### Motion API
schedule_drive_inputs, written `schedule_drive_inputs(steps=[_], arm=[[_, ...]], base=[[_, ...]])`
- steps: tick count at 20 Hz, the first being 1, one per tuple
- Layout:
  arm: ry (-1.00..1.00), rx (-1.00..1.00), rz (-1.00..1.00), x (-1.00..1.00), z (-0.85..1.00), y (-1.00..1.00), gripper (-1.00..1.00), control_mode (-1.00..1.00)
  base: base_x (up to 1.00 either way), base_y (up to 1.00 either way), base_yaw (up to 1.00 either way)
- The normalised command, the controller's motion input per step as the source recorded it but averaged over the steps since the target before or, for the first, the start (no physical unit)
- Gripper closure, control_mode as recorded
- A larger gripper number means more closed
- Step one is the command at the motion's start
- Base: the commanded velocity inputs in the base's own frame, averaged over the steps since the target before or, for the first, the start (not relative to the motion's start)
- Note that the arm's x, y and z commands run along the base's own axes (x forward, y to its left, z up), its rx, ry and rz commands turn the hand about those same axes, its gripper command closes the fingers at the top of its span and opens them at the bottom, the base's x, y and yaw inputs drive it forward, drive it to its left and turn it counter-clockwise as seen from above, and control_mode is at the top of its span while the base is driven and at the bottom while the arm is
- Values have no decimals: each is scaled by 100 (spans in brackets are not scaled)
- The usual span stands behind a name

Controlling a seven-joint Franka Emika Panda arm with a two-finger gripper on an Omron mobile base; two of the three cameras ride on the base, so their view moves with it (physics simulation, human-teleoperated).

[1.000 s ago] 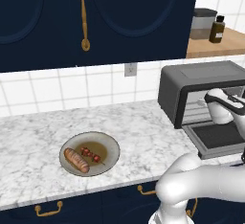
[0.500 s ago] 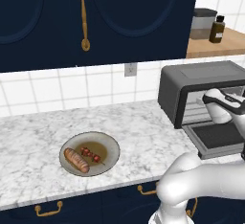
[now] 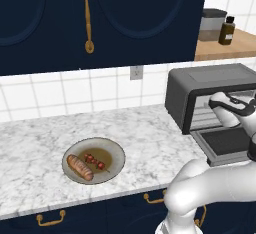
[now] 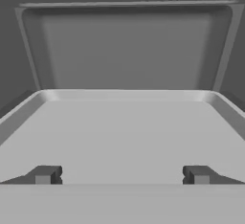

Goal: Pick up the kebab skewer and baguette bread, and place them inside the toaster oven. Close the toaster oven door and start by setting the timer.

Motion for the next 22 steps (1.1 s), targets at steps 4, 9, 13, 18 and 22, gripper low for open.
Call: schedule_drive_inputs(steps=[4, 9, 13, 18, 22], arm=[[8, 0, 0, 0, 0, 0, -100, -100], [2, 0, 0, 0, -3, 0, -100, -100], [0, 0, 0, 0, -26, 0, -100, -100], [0, 0, 0, 0, -17, 0, -100, -100], [1, 0, 0, 0, -28, 0, -100, -100]], base=[[0, 0, 0], [0, 0, 0], [0, 0, 0], [0, 0, 0], [0, 0, 0]])
